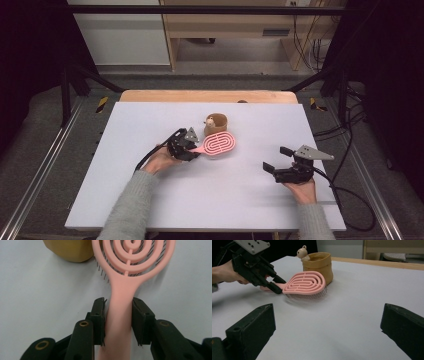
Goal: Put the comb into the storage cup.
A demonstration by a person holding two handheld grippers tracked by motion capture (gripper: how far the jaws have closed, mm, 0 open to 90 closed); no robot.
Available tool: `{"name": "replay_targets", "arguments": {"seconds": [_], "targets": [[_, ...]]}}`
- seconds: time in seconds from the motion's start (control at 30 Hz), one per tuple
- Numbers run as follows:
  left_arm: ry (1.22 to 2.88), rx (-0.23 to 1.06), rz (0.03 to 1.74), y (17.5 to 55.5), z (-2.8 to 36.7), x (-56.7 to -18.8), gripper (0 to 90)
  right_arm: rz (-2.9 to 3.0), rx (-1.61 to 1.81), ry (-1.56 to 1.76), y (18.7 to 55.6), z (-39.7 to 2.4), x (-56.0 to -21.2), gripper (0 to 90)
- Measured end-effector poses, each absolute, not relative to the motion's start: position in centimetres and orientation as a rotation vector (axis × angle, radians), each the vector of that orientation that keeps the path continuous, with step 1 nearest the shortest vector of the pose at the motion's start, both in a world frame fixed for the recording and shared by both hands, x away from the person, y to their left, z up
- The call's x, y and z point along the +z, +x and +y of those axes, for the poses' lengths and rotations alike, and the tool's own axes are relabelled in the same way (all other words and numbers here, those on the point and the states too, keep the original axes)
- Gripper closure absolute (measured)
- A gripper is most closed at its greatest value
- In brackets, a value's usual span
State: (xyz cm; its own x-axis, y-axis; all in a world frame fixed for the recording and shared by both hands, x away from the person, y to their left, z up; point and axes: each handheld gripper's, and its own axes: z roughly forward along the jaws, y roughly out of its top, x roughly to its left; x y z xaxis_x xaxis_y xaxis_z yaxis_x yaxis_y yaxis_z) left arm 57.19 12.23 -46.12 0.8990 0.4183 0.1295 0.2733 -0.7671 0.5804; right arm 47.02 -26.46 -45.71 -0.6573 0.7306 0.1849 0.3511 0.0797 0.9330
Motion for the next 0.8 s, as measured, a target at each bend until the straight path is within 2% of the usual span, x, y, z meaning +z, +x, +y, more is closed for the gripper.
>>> {"name": "replay_targets", "arguments": {"seconds": [0.37, 0.8], "targets": [[2.473, 0.258, 0.482, 56.98, 12.21, -46.04, 68.2, 2.032, 1.602, 1.075, 47.01, -26.47, -45.71, 0.3], [2.421, 0.262, 0.490, 56.27, 12.32, -45.45, 68.5, 2.034, 1.602, 1.075, 47.01, -26.48, -45.70, 0.3]]}}
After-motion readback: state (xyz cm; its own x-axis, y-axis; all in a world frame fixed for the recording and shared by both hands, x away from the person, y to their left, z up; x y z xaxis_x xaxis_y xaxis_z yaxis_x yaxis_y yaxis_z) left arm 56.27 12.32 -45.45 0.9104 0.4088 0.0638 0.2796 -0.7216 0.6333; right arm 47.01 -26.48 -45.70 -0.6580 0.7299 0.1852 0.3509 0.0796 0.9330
